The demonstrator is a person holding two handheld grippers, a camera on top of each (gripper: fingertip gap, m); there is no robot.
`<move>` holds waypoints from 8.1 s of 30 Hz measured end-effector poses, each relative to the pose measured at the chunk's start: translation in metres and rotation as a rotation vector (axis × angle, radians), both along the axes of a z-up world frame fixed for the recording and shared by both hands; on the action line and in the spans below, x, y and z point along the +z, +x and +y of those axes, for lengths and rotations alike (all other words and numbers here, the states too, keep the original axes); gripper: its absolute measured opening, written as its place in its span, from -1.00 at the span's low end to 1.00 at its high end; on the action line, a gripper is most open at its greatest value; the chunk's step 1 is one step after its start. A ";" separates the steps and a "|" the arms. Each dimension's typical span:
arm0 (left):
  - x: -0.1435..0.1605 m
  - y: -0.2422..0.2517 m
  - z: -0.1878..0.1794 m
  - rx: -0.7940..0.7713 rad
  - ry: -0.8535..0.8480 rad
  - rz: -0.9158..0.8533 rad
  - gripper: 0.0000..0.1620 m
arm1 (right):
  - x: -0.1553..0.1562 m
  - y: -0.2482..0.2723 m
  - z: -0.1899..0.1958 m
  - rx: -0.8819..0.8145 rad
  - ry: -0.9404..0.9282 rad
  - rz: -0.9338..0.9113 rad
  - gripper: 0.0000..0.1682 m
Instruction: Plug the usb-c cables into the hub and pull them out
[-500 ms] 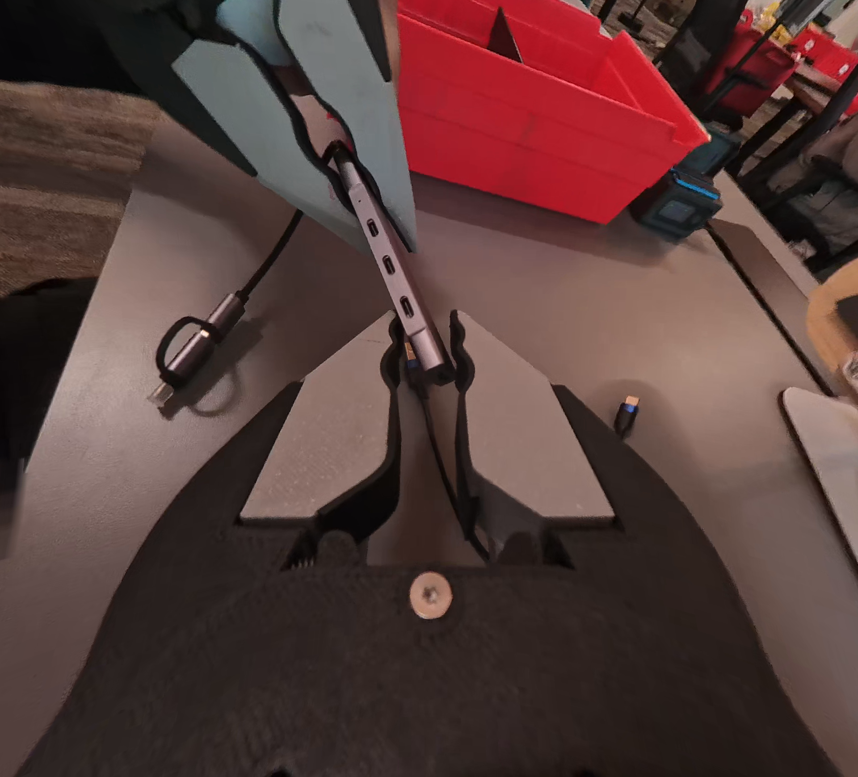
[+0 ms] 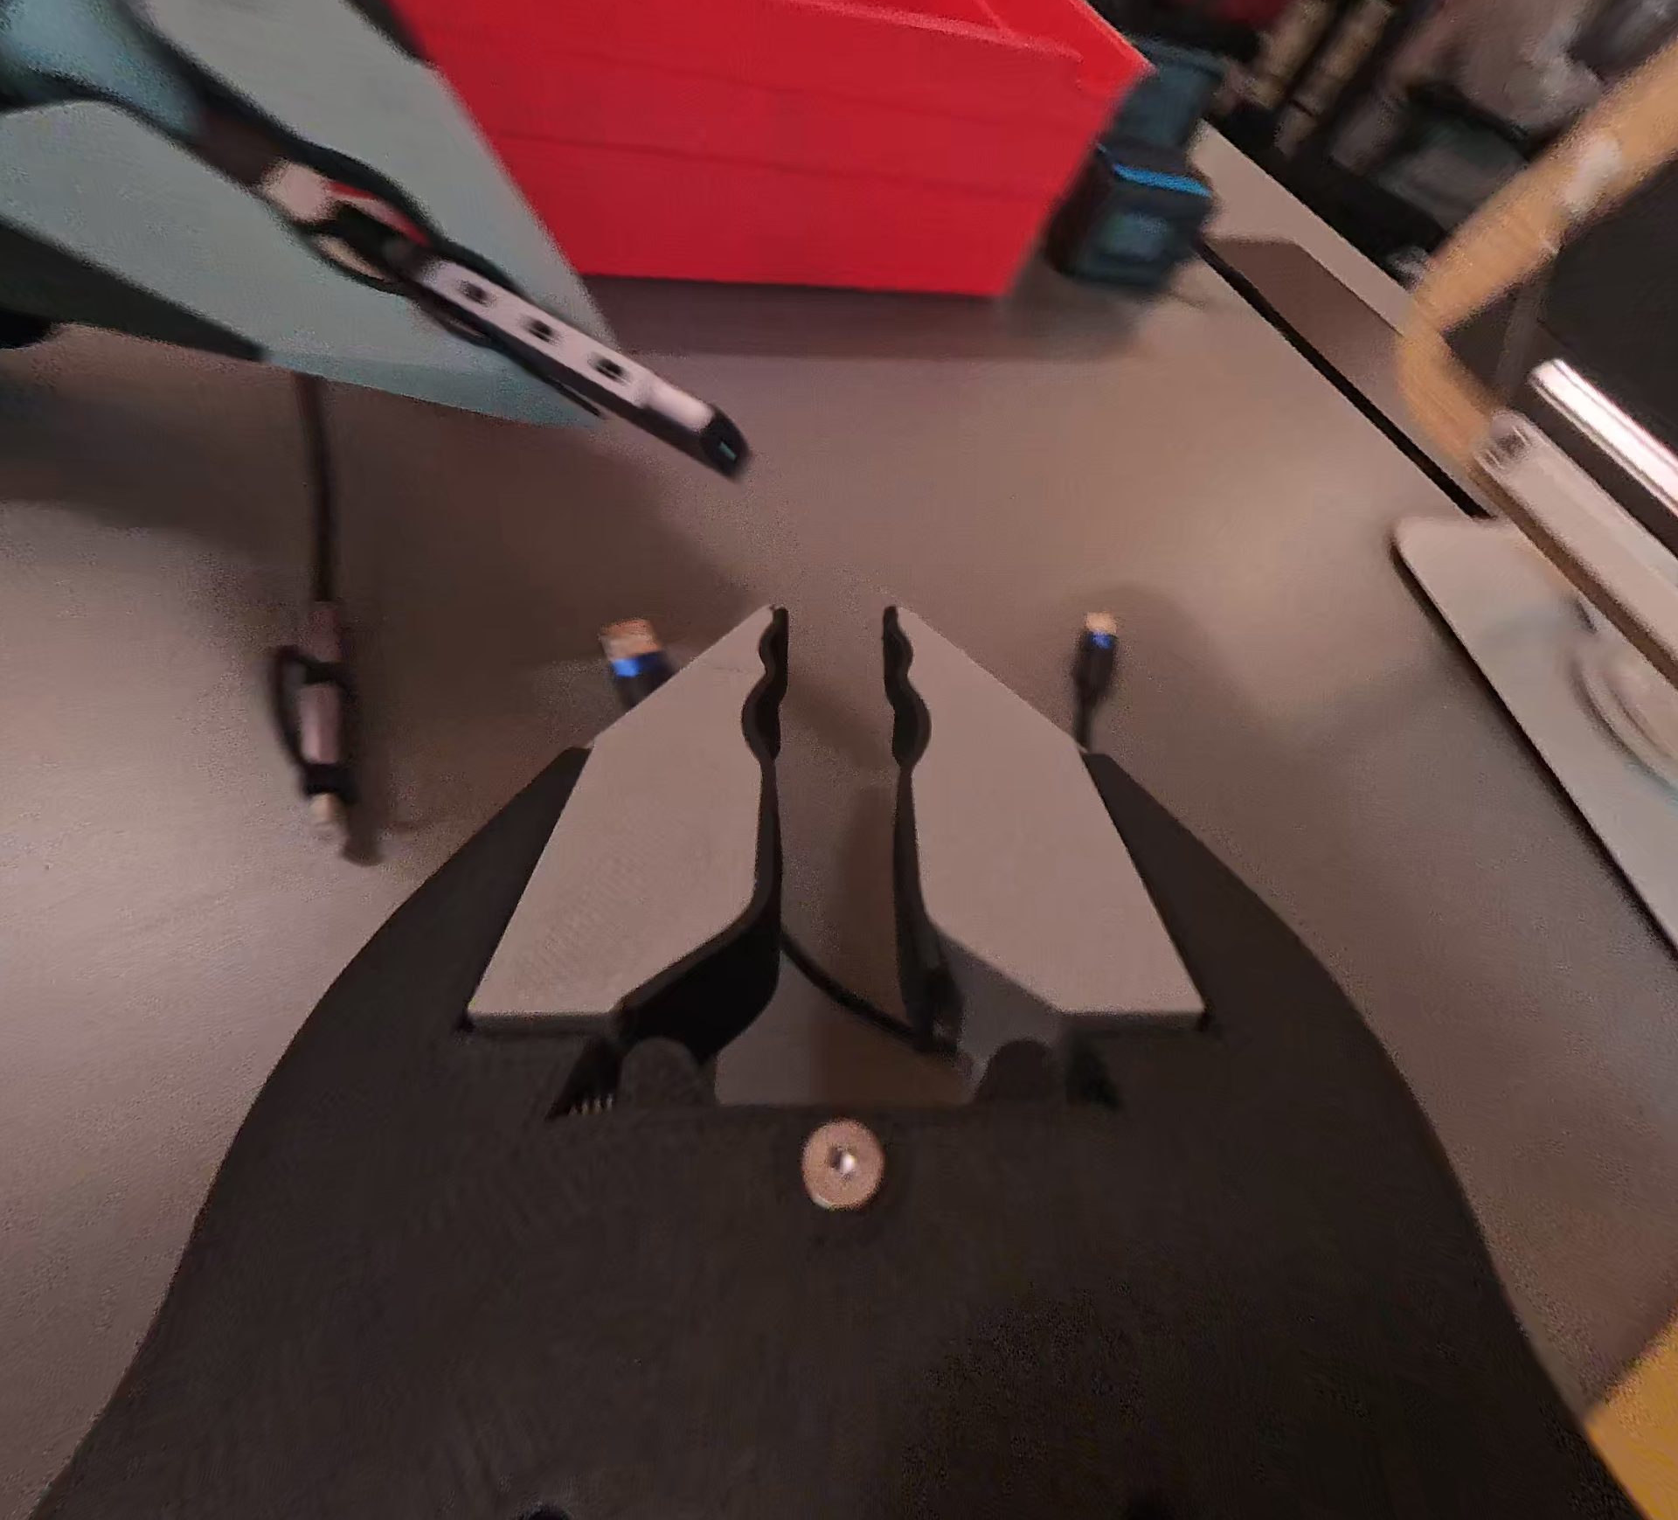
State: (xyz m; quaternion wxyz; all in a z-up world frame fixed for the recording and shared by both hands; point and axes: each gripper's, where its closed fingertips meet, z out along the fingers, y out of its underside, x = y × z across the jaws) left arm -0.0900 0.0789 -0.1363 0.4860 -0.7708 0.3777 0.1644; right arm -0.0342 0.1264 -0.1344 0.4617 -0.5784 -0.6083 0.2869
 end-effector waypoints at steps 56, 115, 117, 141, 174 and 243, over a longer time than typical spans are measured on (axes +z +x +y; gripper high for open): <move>0.025 -0.030 0.021 0.136 0.268 0.551 -0.93 | 0.043 -0.039 -0.013 0.181 -0.397 0.098 -0.46; 0.084 0.045 -0.052 -0.267 0.463 -0.162 -0.91 | 0.088 -0.014 -0.100 0.890 -1.186 0.229 -0.75; 0.084 0.044 -0.051 -0.269 0.448 -0.143 -0.91 | 0.088 -0.014 -0.099 0.888 -1.183 0.228 -0.75; 0.066 0.019 -0.035 -0.116 0.408 0.033 -0.91 | 0.058 -0.039 -0.059 0.536 -1.047 0.193 -0.61; -0.009 -0.028 0.024 0.036 0.266 0.063 -0.91 | -0.049 -0.038 0.030 -0.011 -0.160 -0.264 -0.96; -0.006 0.018 0.015 -0.144 0.570 0.887 -0.91 | -0.025 -0.011 -0.055 0.295 -0.733 -0.354 -0.96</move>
